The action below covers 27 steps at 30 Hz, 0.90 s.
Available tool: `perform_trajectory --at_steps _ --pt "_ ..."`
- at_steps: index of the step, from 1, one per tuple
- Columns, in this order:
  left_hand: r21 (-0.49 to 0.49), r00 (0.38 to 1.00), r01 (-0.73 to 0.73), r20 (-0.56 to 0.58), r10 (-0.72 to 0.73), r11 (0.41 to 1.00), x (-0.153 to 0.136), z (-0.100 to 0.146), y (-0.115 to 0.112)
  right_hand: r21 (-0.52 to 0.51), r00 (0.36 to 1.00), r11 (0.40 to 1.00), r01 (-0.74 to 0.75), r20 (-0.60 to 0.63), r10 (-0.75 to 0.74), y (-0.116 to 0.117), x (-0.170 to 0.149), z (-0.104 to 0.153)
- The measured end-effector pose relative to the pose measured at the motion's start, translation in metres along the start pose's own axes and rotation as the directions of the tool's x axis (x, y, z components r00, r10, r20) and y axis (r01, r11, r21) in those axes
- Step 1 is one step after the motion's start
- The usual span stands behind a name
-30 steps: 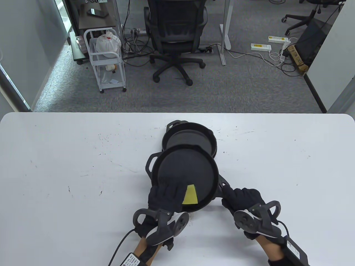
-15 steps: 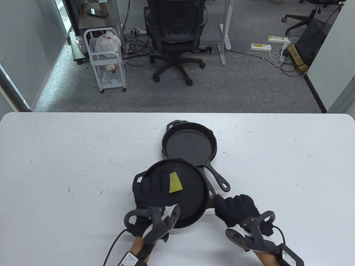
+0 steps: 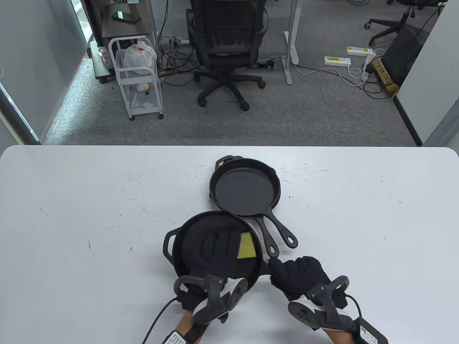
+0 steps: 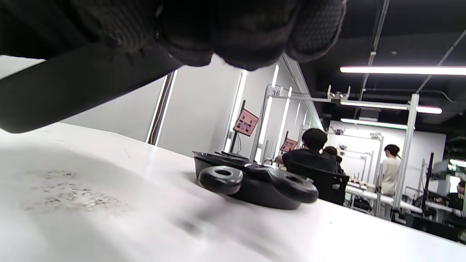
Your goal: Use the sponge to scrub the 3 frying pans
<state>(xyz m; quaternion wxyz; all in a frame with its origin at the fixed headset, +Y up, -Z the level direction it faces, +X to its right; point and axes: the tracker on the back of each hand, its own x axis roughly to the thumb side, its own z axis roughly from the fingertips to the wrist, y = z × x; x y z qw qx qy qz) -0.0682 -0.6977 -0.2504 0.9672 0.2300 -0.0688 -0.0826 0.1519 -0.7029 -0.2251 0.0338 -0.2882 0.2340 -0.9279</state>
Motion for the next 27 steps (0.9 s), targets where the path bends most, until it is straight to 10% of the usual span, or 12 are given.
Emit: perform_trajectory --at_steps 5,11,19,27 --pt "-0.103 0.992 0.018 -0.123 -0.031 0.995 -0.025 -0.008 -0.007 0.011 0.997 1.0 -0.019 -0.069 0.019 -0.001 -0.013 0.001" --pt "-0.292 0.99 -0.113 0.049 0.133 0.95 0.001 -0.005 -0.017 0.004 0.983 1.0 0.012 -0.185 -0.011 0.003 -0.032 0.005" --pt "-0.021 0.991 -0.113 0.071 0.114 0.993 0.012 0.004 0.003 -0.01 0.999 1.0 0.01 -0.031 -0.01 -0.001 -0.008 0.004" --pt "-0.164 0.995 0.024 -0.094 -0.04 0.986 -0.022 -0.009 -0.011 -0.029 0.993 0.997 -0.066 -0.104 0.063 -0.005 -0.016 0.005"
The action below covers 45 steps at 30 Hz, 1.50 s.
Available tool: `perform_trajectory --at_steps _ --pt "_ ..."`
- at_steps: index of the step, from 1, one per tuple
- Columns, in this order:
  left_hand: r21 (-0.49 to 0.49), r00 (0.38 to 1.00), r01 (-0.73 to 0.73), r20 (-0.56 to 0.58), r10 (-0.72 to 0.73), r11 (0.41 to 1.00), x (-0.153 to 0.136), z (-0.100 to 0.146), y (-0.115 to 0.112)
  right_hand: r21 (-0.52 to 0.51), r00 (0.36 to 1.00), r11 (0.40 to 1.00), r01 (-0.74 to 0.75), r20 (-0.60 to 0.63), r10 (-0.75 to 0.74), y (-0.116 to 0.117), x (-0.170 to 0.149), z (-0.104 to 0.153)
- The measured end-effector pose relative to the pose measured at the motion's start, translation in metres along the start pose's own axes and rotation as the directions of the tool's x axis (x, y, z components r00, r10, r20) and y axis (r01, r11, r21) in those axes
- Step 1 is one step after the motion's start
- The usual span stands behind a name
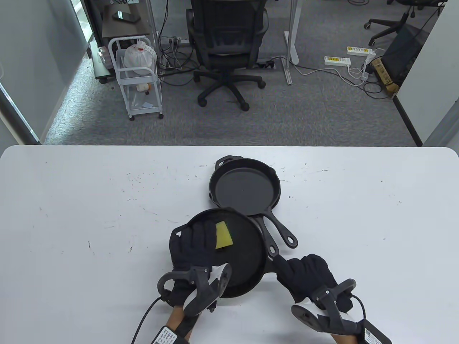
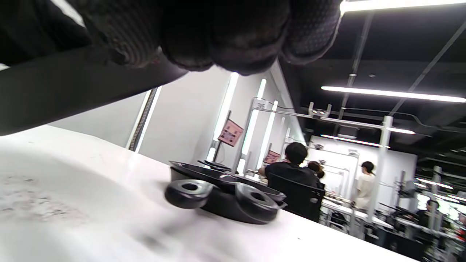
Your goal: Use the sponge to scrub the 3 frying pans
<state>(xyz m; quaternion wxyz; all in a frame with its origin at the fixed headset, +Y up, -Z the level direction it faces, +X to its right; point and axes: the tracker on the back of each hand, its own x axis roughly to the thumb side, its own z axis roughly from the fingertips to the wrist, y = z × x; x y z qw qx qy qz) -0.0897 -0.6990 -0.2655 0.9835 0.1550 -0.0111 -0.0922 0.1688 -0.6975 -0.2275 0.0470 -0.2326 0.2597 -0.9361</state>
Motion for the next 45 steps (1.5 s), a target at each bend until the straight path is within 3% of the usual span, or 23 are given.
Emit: perform_trajectory --at_steps 3,6,8,11,15,17,24,27,31,36,39,45 --pt "-0.145 0.994 -0.023 0.105 0.038 0.989 0.013 0.001 -0.003 0.006 0.998 1.0 -0.006 -0.064 0.006 0.002 -0.009 0.0" --pt "-0.201 0.962 -0.148 0.199 0.188 0.968 0.027 0.006 -0.004 0.011 0.997 1.0 0.011 -0.072 -0.01 0.005 -0.01 0.0" --pt "-0.165 0.934 -0.211 0.258 0.249 0.963 0.034 0.011 -0.001 0.005 0.998 1.0 0.02 -0.055 -0.019 0.005 -0.006 0.0" --pt "-0.019 0.952 -0.191 0.24 0.19 0.981 0.033 0.015 0.009 -0.014 1.0 1.0 0.015 0.022 -0.015 0.002 0.008 0.0" --pt "0.059 0.989 -0.116 0.101 0.11 0.992 0.016 0.01 0.01 -0.023 0.997 1.0 -0.013 0.081 0.015 -0.001 0.021 0.001" --pt "0.049 0.999 -0.04 0.03 0.039 0.998 0.006 0.005 0.006 -0.003 0.996 0.999 -0.032 0.079 0.032 -0.001 0.021 0.0" --pt "-0.045 0.999 -0.039 0.031 0.04 0.998 0.001 -0.001 -0.004 0.01 0.998 0.999 -0.033 -0.05 0.033 0.002 -0.004 -0.002" --pt "-0.027 0.994 -0.1 0.049 0.101 0.995 0.005 0.002 0.0 0.014 0.991 0.999 -0.042 -0.126 0.043 0.004 -0.018 -0.003" --pt "0.118 0.988 -0.149 0.049 0.144 0.982 0.005 0.01 0.017 0.045 0.964 0.998 -0.044 -0.261 0.055 0.008 -0.041 -0.003" --pt "0.184 0.986 -0.165 0.027 0.163 0.969 0.001 0.012 0.022 0.073 0.917 0.992 0.105 -0.392 -0.069 0.013 -0.067 0.0" --pt "0.168 0.985 -0.17 0.028 0.167 0.971 0.001 0.012 0.021 0.066 0.869 0.963 0.261 -0.451 -0.205 0.017 -0.081 0.004" --pt "0.131 0.985 -0.169 0.044 0.165 0.977 0.006 0.011 0.017 0.056 0.823 0.915 0.399 -0.462 -0.33 0.023 -0.085 0.005"
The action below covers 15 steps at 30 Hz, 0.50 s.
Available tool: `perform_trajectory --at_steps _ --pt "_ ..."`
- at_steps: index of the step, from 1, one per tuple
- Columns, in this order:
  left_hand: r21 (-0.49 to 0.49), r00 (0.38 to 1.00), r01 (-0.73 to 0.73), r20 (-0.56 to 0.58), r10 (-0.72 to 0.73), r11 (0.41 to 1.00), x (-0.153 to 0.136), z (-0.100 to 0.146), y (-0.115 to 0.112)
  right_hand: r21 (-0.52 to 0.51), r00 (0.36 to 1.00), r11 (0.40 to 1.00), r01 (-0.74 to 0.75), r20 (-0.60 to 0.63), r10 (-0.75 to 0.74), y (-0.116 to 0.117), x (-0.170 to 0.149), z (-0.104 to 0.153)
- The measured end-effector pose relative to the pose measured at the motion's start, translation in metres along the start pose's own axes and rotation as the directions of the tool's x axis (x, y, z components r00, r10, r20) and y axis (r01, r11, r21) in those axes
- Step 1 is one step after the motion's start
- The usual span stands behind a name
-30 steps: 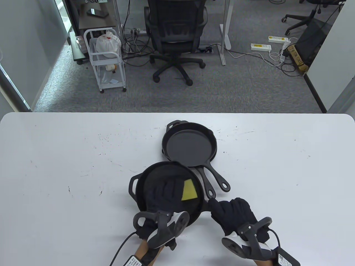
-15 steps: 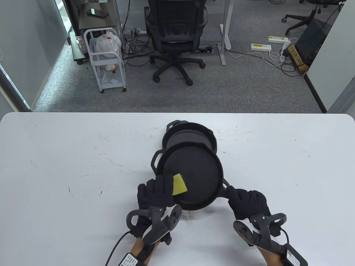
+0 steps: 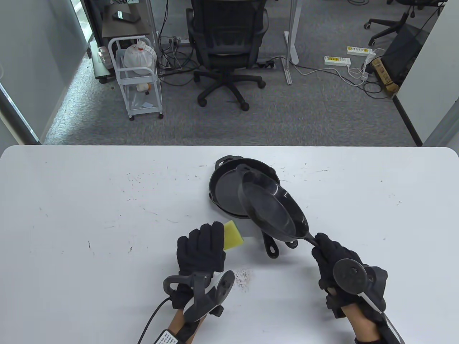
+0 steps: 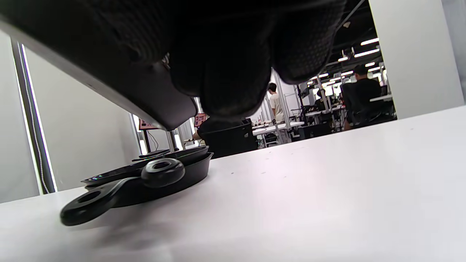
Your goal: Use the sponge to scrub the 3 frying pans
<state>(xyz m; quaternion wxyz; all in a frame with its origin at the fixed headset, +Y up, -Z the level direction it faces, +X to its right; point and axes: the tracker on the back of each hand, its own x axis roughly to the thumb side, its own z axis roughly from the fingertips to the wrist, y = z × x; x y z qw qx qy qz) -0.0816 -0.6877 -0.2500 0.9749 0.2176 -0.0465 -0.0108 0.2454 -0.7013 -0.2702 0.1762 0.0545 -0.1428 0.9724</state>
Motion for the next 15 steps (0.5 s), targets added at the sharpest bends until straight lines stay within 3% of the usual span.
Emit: perform_trajectory --at_steps 9,15 --pt "-0.036 0.999 -0.023 0.042 0.024 0.999 0.01 0.003 -0.005 0.159 0.965 0.953 0.256 0.013 -0.262 0.01 0.002 -0.001" --pt "-0.04 0.996 -0.024 0.088 0.027 0.999 0.017 0.006 -0.006 0.292 0.883 0.839 0.46 -0.049 -0.467 0.02 0.0 -0.004"
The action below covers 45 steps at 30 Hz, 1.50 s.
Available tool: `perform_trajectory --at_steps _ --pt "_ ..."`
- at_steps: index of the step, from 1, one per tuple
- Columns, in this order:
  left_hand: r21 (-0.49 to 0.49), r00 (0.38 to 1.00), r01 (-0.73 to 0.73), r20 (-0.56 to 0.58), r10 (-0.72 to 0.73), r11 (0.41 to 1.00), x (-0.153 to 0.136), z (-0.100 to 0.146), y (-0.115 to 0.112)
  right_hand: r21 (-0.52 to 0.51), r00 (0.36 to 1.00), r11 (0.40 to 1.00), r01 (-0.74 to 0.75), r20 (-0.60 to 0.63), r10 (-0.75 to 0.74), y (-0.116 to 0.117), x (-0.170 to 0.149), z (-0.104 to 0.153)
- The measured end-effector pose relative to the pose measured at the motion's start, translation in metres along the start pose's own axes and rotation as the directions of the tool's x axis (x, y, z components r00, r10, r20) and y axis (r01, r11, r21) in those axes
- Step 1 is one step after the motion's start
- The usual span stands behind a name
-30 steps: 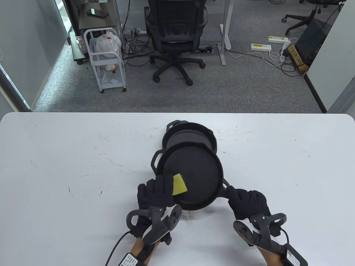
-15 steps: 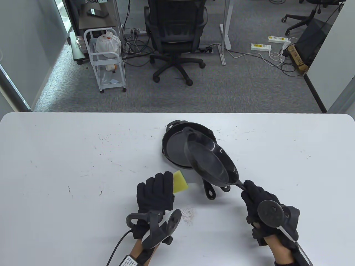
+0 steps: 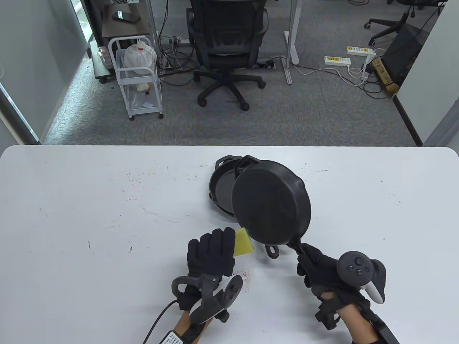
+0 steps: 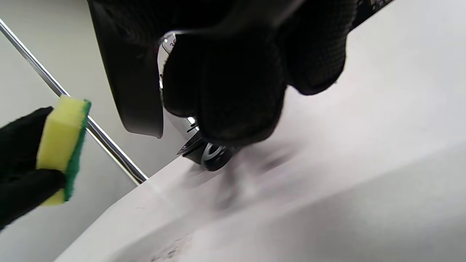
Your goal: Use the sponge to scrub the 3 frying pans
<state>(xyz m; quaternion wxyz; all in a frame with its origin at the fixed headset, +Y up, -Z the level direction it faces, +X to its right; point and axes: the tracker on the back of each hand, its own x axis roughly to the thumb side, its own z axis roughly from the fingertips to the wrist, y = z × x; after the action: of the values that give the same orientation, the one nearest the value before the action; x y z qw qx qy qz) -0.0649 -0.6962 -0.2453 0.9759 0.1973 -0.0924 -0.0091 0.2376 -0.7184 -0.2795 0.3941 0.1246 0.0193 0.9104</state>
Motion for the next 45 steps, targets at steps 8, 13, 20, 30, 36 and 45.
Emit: perform_trajectory --at_steps 8,13,20,30,36,45 --pt "0.036 0.993 -0.027 0.119 0.023 0.999 0.015 0.006 0.001 0.116 0.996 0.989 0.09 0.011 -0.092 0.009 0.002 -0.001" --pt "0.147 0.979 -0.053 0.204 0.023 0.988 0.022 0.013 0.012 0.206 0.996 0.977 -0.055 0.075 0.04 0.028 0.019 0.001" --pt "0.248 1.0 0.011 -0.003 -0.01 0.969 -0.021 0.0 0.031 0.325 0.976 0.929 -0.178 0.179 0.125 0.046 0.036 0.006" --pt "-0.019 0.991 -0.103 -0.086 0.101 0.994 -0.044 -0.013 -0.012 0.137 0.997 0.99 0.028 0.063 -0.037 0.015 0.016 0.006" --pt "0.037 0.975 -0.074 0.214 0.064 0.997 0.003 0.001 0.001 0.115 0.997 0.991 0.072 0.032 -0.076 0.019 0.011 0.007" --pt "0.284 0.999 -0.038 -0.008 0.042 0.958 -0.039 -0.001 0.032 0.256 0.976 0.955 -0.152 0.19 0.104 0.053 0.039 0.011"
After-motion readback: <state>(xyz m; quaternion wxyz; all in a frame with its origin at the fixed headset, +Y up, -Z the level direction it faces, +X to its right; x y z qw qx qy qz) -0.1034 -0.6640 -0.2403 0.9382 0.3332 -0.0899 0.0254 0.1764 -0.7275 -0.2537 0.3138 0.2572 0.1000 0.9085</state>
